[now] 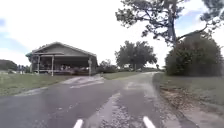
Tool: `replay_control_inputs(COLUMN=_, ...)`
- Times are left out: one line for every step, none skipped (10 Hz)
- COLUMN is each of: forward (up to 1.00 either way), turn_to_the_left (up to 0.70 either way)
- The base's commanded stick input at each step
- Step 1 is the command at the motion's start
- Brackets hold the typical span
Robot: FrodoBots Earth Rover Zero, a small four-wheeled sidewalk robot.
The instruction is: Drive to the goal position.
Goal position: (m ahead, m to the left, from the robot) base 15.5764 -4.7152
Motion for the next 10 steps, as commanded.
replay_control_inputs(forward=0.70, turn_to_the_left=0.00)
replay_control_inputs(forward=0.70, turn_to_the_left=0.00)
replay_control_inputs(forward=0.70, turn_to_the_left=0.00)
replay_control_inputs(forward=0.70, turn_to_the_left=0.00)
replay_control_inputs(forward=0.70, turn_to_the_left=0.00)
replay_control_inputs(forward=0.70, turn_to_the_left=0.00)
replay_control_inputs(forward=0.70, turn_to_the_left=0.00)
replay_control_inputs(forward=0.70, turn_to_the_left=0.00)
replay_control_inputs(forward=0.70, turn_to_the_left=-0.18)
replay_control_inputs(forward=0.70, turn_to_the_left=-0.31)
